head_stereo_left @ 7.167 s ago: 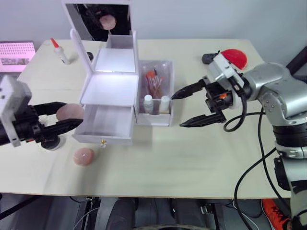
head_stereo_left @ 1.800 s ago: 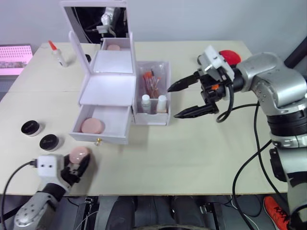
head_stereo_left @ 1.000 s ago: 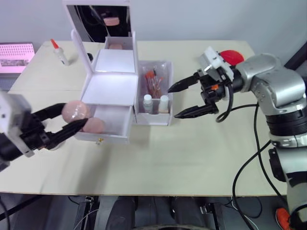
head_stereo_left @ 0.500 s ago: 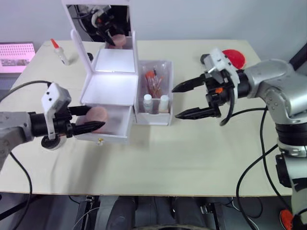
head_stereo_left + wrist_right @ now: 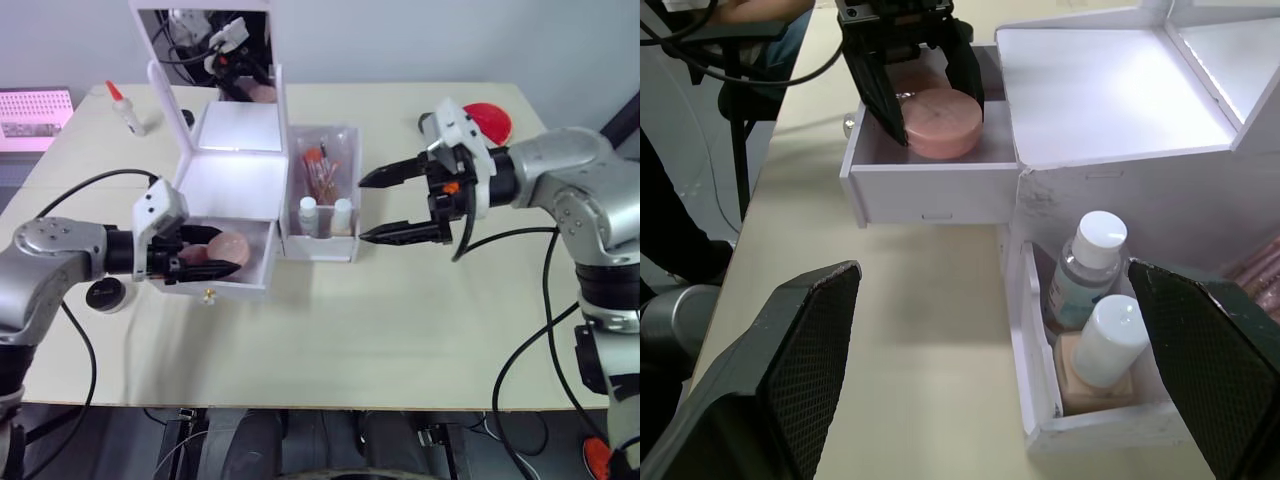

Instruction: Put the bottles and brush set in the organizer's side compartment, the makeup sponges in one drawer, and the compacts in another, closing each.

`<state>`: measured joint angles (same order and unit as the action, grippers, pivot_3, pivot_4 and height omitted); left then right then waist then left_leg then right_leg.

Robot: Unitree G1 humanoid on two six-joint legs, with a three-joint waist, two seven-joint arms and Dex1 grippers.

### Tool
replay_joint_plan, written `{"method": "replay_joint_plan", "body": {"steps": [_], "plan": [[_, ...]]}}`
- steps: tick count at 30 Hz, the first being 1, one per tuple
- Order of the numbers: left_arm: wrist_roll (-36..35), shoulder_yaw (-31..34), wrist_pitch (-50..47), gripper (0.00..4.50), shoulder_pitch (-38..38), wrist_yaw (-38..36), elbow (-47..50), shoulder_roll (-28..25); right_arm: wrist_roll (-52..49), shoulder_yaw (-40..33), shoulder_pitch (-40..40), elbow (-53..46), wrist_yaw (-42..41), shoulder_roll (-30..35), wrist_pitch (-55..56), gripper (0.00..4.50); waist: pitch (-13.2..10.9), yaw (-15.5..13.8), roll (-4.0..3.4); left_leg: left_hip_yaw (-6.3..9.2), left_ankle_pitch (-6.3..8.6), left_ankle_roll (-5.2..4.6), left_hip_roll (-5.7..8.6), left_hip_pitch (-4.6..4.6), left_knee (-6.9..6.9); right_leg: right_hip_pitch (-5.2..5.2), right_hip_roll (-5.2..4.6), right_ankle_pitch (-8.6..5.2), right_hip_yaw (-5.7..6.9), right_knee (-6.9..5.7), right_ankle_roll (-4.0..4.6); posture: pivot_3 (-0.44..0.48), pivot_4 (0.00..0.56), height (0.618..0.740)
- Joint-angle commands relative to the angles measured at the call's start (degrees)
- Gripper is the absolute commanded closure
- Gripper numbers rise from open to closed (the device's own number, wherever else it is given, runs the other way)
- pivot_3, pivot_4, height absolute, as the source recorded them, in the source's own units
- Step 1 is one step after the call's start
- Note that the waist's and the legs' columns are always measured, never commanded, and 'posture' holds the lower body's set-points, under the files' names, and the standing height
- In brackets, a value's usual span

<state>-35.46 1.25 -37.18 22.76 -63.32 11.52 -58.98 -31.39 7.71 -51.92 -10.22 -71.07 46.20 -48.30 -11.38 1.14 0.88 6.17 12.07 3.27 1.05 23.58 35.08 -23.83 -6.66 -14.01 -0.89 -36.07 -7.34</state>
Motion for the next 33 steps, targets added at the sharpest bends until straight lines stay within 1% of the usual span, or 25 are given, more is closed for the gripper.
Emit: {"method": "replay_joint_plan", "body": {"steps": [1,10,13,15,16,17,23,27,32,33], "plan": [[1.0,0.3,0.7,1.8,1.3,-1.0,-0.4,0.9,-1.1,-2.6,-0.5,-1.8,0.5,1.0,0.1,0.0,0.0,0.0,0.0,0.0,0.0,0.0,0.0,0.0,0.01,0.01,0.0,0.0,0.0,0.0,0.0,0.0,0.15,0.74],[3.3,-0.4,1.6,1.8,3.5,-2.3,-2.1,3.6,-1.8,-2.8,-0.6,-1.8,1.3,1.6,0.2,0.0,0.0,0.1,0.01,0.01,0.0,0.0,0.0,0.0,0.03,0.01,0.0,0.01,0.0,-0.02,-0.02,0.0,0.15,0.74],[3.0,-0.2,0.7,1.8,4.1,-2.6,-2.2,4.1,-1.8,-2.9,-0.6,-1.6,1.4,1.8,0.4,0.0,0.0,0.0,0.01,0.01,0.0,-0.01,0.0,0.0,0.03,0.01,0.0,0.01,0.0,-0.03,-0.02,0.0,0.15,0.74],[2.7,0.3,0.0,0.75,4.6,-2.7,-2.4,4.3,-1.6,-2.8,-0.8,-1.4,1.6,1.8,0.6,0.0,0.0,0.0,0.01,0.01,0.0,-0.01,0.0,0.0,0.04,0.02,0.0,0.01,0.0,-0.02,-0.03,0.0,0.15,0.74],[2.3,0.7,-0.5,0.32,4.9,-3.0,-2.5,4.3,-1.6,-2.8,-0.9,-1.2,1.6,1.8,0.6,0.0,0.0,0.0,0.01,0.01,0.0,-0.01,0.0,0.0,0.04,0.02,0.0,0.01,0.0,-0.02,-0.03,0.0,0.15,0.74],[2.1,1.0,-0.7,0.04,5.0,-3.4,-2.5,4.1,-1.6,-2.8,-1.0,-1.0,1.6,1.8,0.7,0.0,0.0,0.0,0.01,0.01,-0.01,-0.01,0.0,0.0,0.04,0.02,0.01,0.01,0.0,-0.03,-0.03,0.0,0.15,0.74],[-0.1,3.1,-2.1,0.04,5.5,-4.5,-1.0,3.9,-1.7,-2.4,-1.2,-0.3,0.8,1.6,1.2,0.0,0.0,0.0,0.01,0.03,-0.01,-0.01,0.0,-0.01,0.08,0.05,0.01,0.01,0.01,-0.05,-0.03,0.0,0.15,0.74],[-3.4,6.3,-4.1,0.04,5.8,-3.5,1.0,3.9,-1.5,-2.0,-1.8,0.4,0.5,1.4,1.4,0.0,0.0,0.0,0.02,0.05,-0.01,-0.01,0.0,0.0,0.06,0.04,0.01,0.01,0.01,-0.05,-0.04,0.0,0.15,0.74],[-10.1,14.6,-9.8,0.04,6.6,0.5,3.3,3.2,-0.2,-1.9,-3.3,2.8,0.8,0.2,3.9,0.0,0.0,0.3,0.02,0.05,-0.01,-0.01,0.0,-0.02,0.07,0.04,0.01,0.01,0.01,-0.07,-0.06,0.0,0.15,0.74],[-10.5,18.0,-10.4,0.04,5.4,1.7,3.3,2.5,0.1,-2.3,-4.3,4.2,1.7,-0.6,4.4,0.0,0.0,0.4,0.02,0.07,-0.01,-0.01,0.0,-0.02,0.07,0.04,0.01,0.01,0.01,-0.07,-0.06,0.0,0.15,0.74]]}}
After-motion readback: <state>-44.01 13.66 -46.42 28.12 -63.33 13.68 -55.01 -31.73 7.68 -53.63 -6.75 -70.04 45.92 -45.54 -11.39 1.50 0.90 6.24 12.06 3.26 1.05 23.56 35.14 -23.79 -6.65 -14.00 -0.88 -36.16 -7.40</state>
